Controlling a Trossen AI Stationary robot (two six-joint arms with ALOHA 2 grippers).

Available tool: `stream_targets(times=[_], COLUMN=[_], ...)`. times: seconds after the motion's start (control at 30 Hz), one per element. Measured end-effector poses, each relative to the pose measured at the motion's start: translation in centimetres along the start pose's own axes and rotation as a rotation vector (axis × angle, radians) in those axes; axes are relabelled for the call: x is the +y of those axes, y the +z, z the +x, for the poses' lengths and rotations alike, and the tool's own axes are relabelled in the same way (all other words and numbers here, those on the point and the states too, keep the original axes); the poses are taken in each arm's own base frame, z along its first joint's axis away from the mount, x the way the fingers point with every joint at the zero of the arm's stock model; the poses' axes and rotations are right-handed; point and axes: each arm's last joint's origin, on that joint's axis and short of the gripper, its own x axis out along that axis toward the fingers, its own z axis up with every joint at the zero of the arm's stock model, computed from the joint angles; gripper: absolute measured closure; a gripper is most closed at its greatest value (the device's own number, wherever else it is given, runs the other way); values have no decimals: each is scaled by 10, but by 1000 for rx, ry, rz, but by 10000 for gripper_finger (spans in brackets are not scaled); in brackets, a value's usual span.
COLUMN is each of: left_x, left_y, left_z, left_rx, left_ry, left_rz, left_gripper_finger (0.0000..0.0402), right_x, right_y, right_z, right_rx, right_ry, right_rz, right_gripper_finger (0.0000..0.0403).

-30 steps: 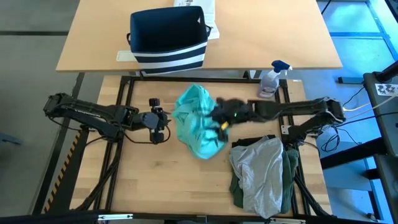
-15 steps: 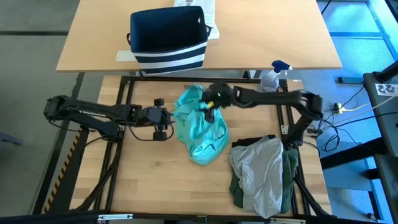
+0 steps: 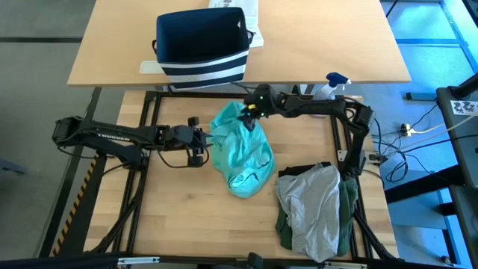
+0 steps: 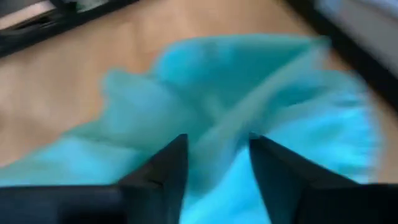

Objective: Fold Laundry from Bin
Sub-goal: Fold the blue shorts

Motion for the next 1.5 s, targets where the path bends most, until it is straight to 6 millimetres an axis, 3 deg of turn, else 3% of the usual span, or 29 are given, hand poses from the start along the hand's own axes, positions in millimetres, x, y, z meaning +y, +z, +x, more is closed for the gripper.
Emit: stream_targets(times=[0.2,0.3,0.43,0.57,0.63,0.73,1.0,1.23,1.37,1.43,1.5], left_x=[2,4,7,8,10,14,14,19,20,20,20], left_y=[-1,0,2,3,3,2,1,0,0,0,-1], left_z=[-1,-3,-9,-13,-12,-11,-10,-9,-9,-9,-9], left_rx=[13,13,-9,-31,-26,-33,-46,-39,-36,-36,-31], left_ry=[43,81,106,103,108,71,13,37,41,39,38], left_rz=[21,28,24,17,13,-28,-78,-67,-74,-74,-73], left_gripper_finger=[270,270,270,270,270,270,270,270,270,270,270], right_x=[26,51,100,129,122,95,15,1,-7,-10,-10], right_y=[-2,3,6,7,9,14,24,22,23,21,25], right_z=[5,0,-8,-18,-23,-25,-31,1,19,25,26], right_rx=[17,-2,-14,-20,-30,-29,-95,-35,35,76,94], right_ry=[172,203,257,56,-112,-209,-203,-137,-182,-199,-195], right_rz=[-113,-178,-267,-317,-278,-191,20,65,84,85,58], right_gripper_finger=[385,387,398,400,401,385,243,142,146,182,244])
